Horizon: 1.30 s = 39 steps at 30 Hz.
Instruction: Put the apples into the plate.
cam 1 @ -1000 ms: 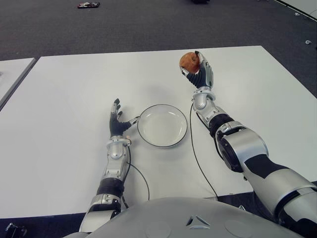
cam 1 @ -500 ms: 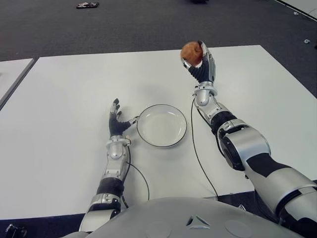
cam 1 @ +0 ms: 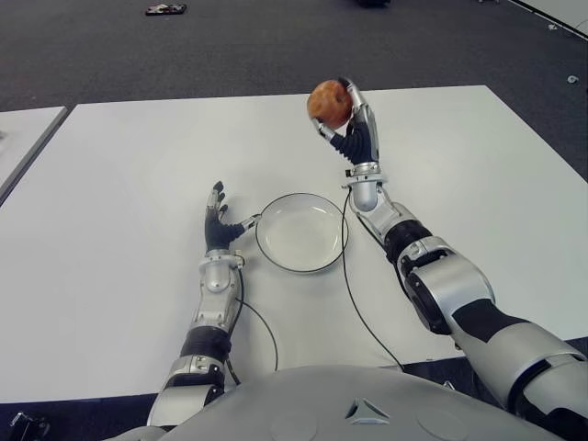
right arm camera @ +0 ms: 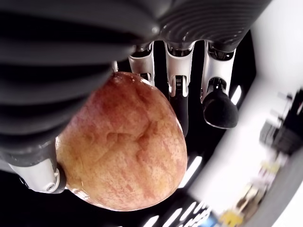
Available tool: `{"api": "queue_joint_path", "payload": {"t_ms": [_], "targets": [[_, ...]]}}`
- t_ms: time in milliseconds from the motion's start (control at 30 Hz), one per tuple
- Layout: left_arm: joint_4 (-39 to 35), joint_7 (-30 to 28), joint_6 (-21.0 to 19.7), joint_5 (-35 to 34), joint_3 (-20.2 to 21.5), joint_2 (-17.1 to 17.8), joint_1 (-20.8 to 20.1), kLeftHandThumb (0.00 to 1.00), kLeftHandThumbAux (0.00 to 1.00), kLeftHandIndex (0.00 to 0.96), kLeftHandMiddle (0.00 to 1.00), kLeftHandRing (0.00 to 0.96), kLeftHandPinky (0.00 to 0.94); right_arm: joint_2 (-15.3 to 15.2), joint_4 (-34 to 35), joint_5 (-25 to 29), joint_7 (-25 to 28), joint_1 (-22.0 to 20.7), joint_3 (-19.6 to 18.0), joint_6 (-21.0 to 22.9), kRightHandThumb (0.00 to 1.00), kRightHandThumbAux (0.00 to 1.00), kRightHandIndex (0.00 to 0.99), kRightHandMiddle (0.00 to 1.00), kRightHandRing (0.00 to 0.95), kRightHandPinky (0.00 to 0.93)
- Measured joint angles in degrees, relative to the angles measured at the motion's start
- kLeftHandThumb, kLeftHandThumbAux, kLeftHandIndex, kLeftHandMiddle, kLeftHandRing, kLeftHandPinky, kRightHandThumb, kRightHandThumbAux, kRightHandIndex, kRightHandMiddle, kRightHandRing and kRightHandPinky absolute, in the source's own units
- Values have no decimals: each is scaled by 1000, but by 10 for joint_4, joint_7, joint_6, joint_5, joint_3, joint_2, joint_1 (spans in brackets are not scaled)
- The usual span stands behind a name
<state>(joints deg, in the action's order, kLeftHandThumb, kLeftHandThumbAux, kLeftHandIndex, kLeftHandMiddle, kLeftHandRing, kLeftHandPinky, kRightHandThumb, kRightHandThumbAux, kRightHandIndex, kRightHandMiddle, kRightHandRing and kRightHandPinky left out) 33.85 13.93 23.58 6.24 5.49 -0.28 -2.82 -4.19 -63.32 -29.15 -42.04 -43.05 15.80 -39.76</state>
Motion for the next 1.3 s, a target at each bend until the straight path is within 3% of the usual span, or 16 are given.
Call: {"api": "queue_joint_path", "payload": {"t_ms": [567,1000,1300], "targets": [[0,0,2,-1,1,1,-1,0,522,0,0,0,3,-33,165,-34,77,145,44,-72,740,709,440,886,878,890],[-2,-1,-9,-6,1,2,-1,0,557,0,0,0,0,-69,175,-54,127,175,67,-145,740,712,440,875,864,871],[-2,-6,-13,-13,1,6,-3,0,548,0,0,0,0,-85,176,-71,146,183,75,-154,741,712,440,874,863,857]]}}
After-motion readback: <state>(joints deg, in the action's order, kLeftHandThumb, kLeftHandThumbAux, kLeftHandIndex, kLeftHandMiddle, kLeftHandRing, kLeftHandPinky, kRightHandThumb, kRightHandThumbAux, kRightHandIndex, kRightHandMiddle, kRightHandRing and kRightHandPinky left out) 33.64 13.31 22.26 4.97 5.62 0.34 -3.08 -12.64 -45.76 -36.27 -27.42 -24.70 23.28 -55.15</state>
